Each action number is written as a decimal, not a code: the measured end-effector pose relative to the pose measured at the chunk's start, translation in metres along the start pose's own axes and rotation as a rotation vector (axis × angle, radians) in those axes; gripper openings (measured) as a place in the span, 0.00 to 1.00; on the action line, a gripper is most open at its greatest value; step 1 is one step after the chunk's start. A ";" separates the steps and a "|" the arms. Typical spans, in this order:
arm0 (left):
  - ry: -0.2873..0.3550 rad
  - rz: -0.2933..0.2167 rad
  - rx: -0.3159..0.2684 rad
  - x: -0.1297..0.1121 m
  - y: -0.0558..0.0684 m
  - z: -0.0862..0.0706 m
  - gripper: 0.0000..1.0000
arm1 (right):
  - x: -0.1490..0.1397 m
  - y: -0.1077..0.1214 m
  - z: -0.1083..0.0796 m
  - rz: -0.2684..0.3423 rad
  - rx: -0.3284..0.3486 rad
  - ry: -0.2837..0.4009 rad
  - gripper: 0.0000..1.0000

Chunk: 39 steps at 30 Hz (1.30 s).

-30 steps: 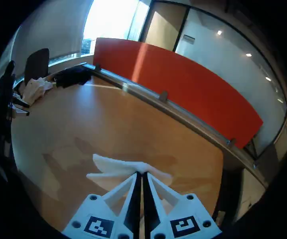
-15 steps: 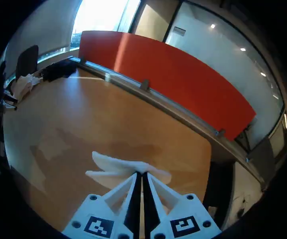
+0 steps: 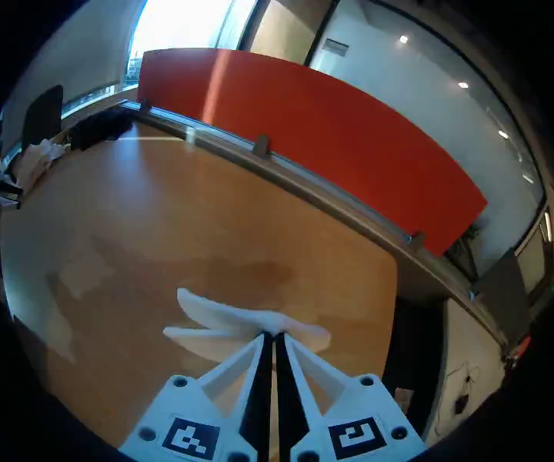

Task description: Fold towel

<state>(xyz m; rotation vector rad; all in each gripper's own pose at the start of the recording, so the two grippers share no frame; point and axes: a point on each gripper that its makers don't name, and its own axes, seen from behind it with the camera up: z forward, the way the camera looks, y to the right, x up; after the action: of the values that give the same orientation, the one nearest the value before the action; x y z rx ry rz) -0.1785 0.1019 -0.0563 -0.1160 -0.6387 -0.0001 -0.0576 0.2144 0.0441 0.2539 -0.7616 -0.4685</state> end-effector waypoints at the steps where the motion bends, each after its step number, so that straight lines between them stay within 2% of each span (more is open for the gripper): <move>1: 0.000 0.001 -0.001 0.000 0.001 0.000 0.86 | -0.004 0.000 -0.001 0.001 -0.001 -0.006 0.06; 11: 0.004 0.016 -0.016 0.001 0.010 -0.002 0.86 | -0.062 0.009 -0.018 0.023 -0.031 -0.094 0.06; 20: 0.000 0.031 -0.025 -0.003 0.017 -0.003 0.86 | -0.123 0.013 -0.025 0.102 -0.059 -0.180 0.05; 29: -0.002 0.048 -0.014 -0.004 0.015 -0.005 0.86 | -0.154 0.013 -0.024 0.154 -0.093 -0.231 0.05; 39: -0.004 0.048 -0.001 -0.007 0.012 -0.006 0.86 | -0.191 0.004 -0.018 0.203 -0.120 -0.330 0.05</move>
<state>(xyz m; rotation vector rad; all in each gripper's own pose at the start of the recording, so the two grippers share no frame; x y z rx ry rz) -0.1804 0.1130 -0.0666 -0.1325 -0.6398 0.0464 -0.1638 0.3131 -0.0820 -0.0158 -1.0660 -0.3648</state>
